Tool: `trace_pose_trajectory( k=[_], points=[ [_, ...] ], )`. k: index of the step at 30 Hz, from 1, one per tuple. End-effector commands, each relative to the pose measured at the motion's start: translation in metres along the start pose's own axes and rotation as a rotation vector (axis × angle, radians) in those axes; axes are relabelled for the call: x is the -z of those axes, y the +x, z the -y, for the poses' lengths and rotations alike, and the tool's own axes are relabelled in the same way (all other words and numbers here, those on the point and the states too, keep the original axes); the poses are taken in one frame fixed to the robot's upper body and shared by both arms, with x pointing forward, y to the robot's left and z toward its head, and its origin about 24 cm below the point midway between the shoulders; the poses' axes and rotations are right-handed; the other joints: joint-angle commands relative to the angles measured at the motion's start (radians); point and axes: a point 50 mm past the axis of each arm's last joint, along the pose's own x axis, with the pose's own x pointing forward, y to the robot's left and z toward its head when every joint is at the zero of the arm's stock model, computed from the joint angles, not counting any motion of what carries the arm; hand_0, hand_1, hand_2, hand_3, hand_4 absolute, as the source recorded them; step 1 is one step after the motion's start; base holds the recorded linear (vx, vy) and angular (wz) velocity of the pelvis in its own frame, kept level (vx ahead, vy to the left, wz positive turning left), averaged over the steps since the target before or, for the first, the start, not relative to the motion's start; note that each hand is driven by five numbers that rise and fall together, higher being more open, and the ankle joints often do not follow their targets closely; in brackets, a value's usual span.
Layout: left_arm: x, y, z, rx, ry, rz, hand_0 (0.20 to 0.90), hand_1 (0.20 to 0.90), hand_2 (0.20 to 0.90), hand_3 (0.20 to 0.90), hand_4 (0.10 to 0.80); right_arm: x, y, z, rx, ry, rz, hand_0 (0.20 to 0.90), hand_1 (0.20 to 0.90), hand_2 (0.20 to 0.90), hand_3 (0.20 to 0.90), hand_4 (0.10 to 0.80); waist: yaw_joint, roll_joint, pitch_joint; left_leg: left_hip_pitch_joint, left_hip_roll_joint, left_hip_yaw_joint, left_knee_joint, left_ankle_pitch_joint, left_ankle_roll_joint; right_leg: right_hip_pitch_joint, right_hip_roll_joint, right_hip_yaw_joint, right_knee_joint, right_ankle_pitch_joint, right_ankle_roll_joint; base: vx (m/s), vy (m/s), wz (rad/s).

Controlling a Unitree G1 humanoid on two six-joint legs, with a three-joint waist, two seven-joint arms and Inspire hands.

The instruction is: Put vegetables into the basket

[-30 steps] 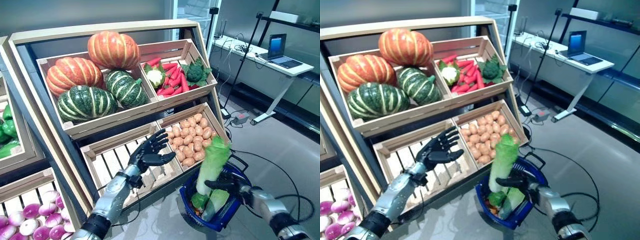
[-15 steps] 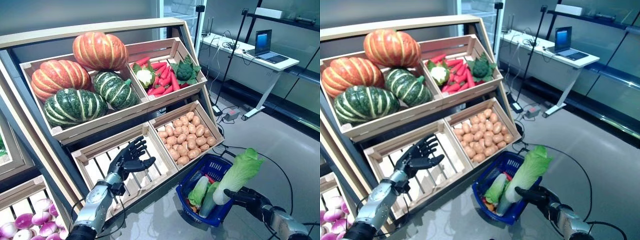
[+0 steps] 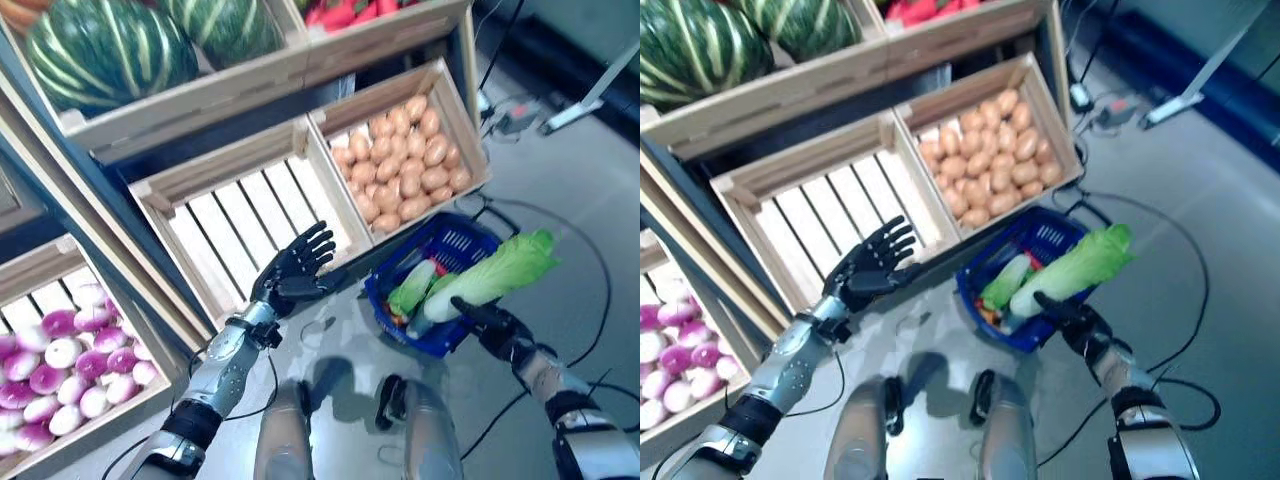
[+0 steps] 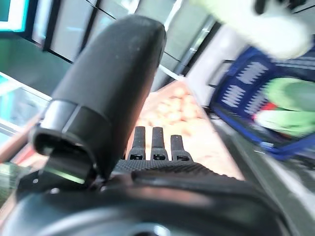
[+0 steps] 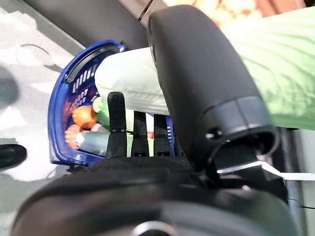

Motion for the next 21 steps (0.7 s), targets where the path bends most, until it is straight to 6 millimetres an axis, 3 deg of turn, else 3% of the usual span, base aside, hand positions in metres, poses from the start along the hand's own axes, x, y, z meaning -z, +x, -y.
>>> trace_pose_trajectory(
  k=[1,8,10,21],
  points=[
    [-0.035,0.019,0.034,0.132,-0.005,0.238,0.900,0.900,0.900,0.900,0.800,-0.069,-0.005,0.008,0.072,-0.039,0.174,0.300,0.300,0.300,0.300,0.400,0.006,0.020,-0.022,-0.007,-0.018,0.013,0.178,-0.181,0.059,0.038,-0.045,0.021,0.137,-0.081,-0.027,-0.072,0.025,0.07],
    [-0.056,0.030,0.045,0.136,-0.006,0.325,0.900,0.900,0.900,0.900,0.800,-0.114,-0.006,-0.011,0.082,-0.227,0.207,0.300,0.300,0.300,0.300,0.400,-0.013,0.058,0.023,-0.169,-0.033,0.002,0.335,-0.226,0.058,-0.143,-0.054,0.074,0.256,-0.104,-0.032,-0.079,0.027,0.01],
    [-0.061,0.033,0.048,0.134,0.013,0.342,0.900,0.900,0.900,0.900,0.800,-0.120,-0.006,-0.015,0.079,-0.311,0.175,0.900,0.900,0.900,0.900,0.800,-0.018,0.063,0.029,-0.201,-0.034,0.004,0.369,-0.237,0.059,-0.180,-0.050,0.081,0.287,-0.113,-0.035,-0.049,0.042,0.03],
    [-0.063,0.032,0.046,0.109,-0.010,0.352,0.900,0.900,0.900,0.900,0.800,-0.129,-0.013,0.000,0.146,-0.248,0.207,0.900,0.900,0.900,0.900,0.800,-0.012,0.064,0.033,-0.251,-0.046,-0.012,0.421,-0.255,0.058,-0.237,-0.043,0.092,0.337,-0.129,-0.027,-0.007,0.007,0.00]
  ],
)
